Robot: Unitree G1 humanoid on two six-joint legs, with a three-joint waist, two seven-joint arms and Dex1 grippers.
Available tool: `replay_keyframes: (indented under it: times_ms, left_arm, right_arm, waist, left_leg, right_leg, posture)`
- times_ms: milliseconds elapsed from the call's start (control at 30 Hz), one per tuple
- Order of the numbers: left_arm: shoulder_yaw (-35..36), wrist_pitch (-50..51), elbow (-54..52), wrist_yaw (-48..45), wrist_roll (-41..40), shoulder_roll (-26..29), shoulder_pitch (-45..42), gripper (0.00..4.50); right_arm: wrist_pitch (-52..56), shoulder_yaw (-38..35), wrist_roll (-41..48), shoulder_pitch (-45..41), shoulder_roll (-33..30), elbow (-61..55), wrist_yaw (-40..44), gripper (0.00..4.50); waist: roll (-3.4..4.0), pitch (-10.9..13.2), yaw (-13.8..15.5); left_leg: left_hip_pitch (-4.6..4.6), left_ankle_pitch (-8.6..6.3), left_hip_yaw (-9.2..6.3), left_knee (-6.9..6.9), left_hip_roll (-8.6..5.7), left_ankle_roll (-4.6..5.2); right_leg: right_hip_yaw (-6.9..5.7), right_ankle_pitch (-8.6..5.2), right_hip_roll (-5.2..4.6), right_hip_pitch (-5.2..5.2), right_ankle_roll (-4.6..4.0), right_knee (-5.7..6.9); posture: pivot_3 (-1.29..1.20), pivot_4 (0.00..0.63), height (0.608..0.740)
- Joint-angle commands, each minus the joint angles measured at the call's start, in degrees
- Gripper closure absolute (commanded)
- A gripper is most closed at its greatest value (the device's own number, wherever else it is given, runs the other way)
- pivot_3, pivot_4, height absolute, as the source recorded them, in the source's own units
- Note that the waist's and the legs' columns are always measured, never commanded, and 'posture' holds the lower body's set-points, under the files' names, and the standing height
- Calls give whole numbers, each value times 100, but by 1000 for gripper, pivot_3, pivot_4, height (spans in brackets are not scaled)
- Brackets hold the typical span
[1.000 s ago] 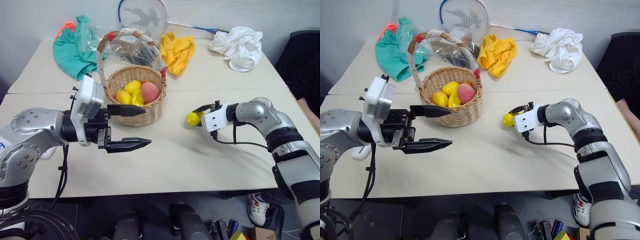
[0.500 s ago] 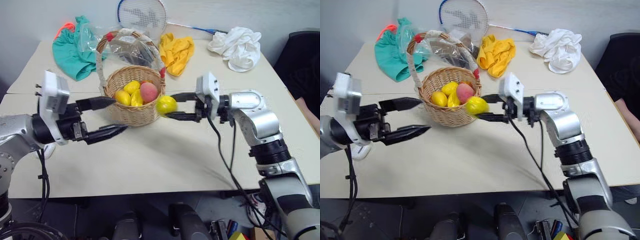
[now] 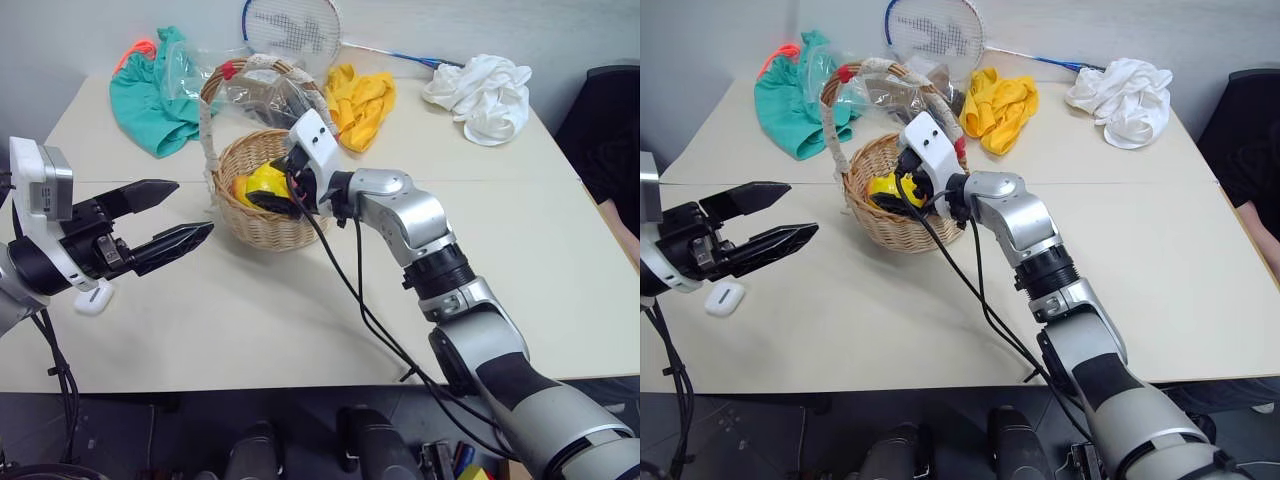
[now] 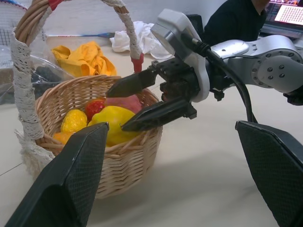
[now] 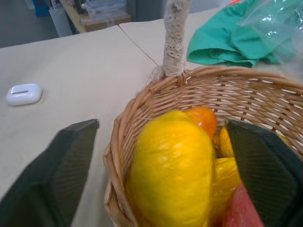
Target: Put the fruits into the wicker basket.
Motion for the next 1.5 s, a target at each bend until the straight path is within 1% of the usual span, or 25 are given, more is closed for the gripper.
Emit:
replay_keyframes:
  times_ms: [33,133,200,267,367,467,567,700,767,867,1067,1100,1133,1200,1233,1267,1400,1500]
  left_arm:
    - [235,-125,-200,47,-98,53,58,0]
    - [245,-140,-164,106,-195,58,-4,0]
    - [145,-167,-135,148,-196,67,-114,0]
    - [41,-183,-113,183,-185,70,-220,0]
    - [-122,-206,-82,248,-149,54,-404,0]
    - [-274,-247,-28,278,-122,49,-598,0]
    - [-356,-275,28,256,-67,62,-673,0]
    - [-408,-321,75,215,15,74,-699,0]
    - [-426,-337,80,218,30,63,-719,0]
    - [-455,-362,40,260,28,40,-712,0]
    - [-499,-362,29,291,-3,33,-710,0]
    - [-534,-364,46,283,0,32,-733,0]
    - [-569,-366,60,275,1,32,-758,0]
    - [-668,-372,100,249,-1,32,-848,0]
    - [-778,-378,158,218,2,19,-964,0]
    - [-907,-382,237,167,-4,-3,-1110,0]
    - [-1465,-448,521,-110,101,-131,-1672,0]
    - [-1815,-526,730,-318,228,-277,-2005,0]
  right_arm:
    - [872,-729,828,164,-369,-1388,226,44]
    - [1836,-1300,1471,475,-828,-2375,100,44]
    - [2125,-1449,1560,696,-1114,-2732,0,44]
    - [2176,-1445,1464,831,-1278,-2844,-149,44]
    - [2020,-1474,1246,806,-1167,-2465,-557,44]
    - [1394,-1422,898,455,-774,-1461,-942,44]
    - [618,-1404,579,18,-426,-351,-1095,44]
    - [-293,-1537,306,-606,-112,1122,-1306,44]
    - [-644,-1552,228,-801,-22,1594,-1272,44]
    - [-1187,-1509,66,-973,73,2117,-1218,547]
    - [-1347,-1497,56,-783,46,1758,-916,2550]
    - [-1319,-1506,77,-704,16,1593,-875,2946]
    - [-1287,-1514,97,-622,-17,1423,-840,3168]
    - [-1195,-1538,136,-413,-120,981,-780,3828]
    - [-1077,-1600,195,-219,-269,570,-752,4075]
    - [-930,-1711,283,30,-475,62,-734,4188]
    - [-236,-2249,798,1054,-1429,-1963,-598,4191]
    - [267,-2700,1108,1649,-2189,-3021,-589,4191]
  waist:
    - [1,0,15]
    - [0,0,53]
    - [0,0,50]
    - [-1,-1,46]
    - [0,0,-6]
    - [0,0,-61]
    - [0,0,-128]
    - [0,0,-129]
    - [0,0,-130]
    - [0,0,-128]
    - [0,0,-132]
    - [1,0,-131]
    - [0,0,-128]
    - [0,0,-119]
    - [1,0,-111]
    - [1,0,-86]
    - [2,1,145]
    - [5,3,188]
  left_leg:
    - [-3,0,0,-1,1,0]
    - [-7,0,-6,-4,2,0]
    - [-3,-1,-17,-3,1,2]
    - [7,-3,-20,-4,-1,4]
    - [20,-2,-11,-6,-2,2]
    - [22,4,-6,-16,3,-7]
    - [17,7,-2,-18,7,-11]
    - [4,8,12,-26,8,-13]
    - [-5,7,15,-26,8,-11]
    - [-6,6,20,-33,8,-10]
    - [-6,6,21,-40,10,-10]
    - [-5,7,22,-40,10,-11]
    - [-5,7,22,-40,11,-12]
    - [-6,8,21,-39,12,-13]
    - [-6,8,20,-39,12,-13]
    - [-6,8,21,-39,10,-12]
    - [-22,6,12,-35,6,-9]
    - [-46,3,12,-33,-1,-3]
  right_leg:
    - [0,0,0,-3,0,1]
    - [-6,0,-2,-3,0,2]
    - [-16,0,-5,12,0,-14]
    - [-18,0,-5,24,0,-14]
    - [-10,0,-2,25,0,-4]
    - [-4,0,9,17,-1,1]
    - [1,0,15,9,-2,0]
    - [11,0,17,-13,-2,-1]
    - [15,1,17,-21,-1,0]
    - [18,2,16,-21,1,0]
    - [20,2,17,-24,1,0]
    - [21,2,17,-25,1,2]
    - [21,2,18,-25,1,2]
    - [20,2,18,-26,1,2]
    - [20,2,18,-25,1,1]
    - [20,2,16,-25,1,2]
    - [9,4,11,-27,4,-4]
    - [6,5,9,-46,7,-10]
  posture:
    - [0,150,740]
    - [0,150,740]
    - [0,150,740]
    - [0,150,740]
    - [0,150,740]
    - [0,150,740]
    - [0,150,740]
    - [0,150,740]
    - [0,150,740]
    - [0,150,740]
    - [0,150,740]
    - [0,150,740]
    - [0,150,740]
    - [0,150,740]
    - [0,150,740]
    - [0,150,740]
    - [0,150,740]
    - [0,150,740]
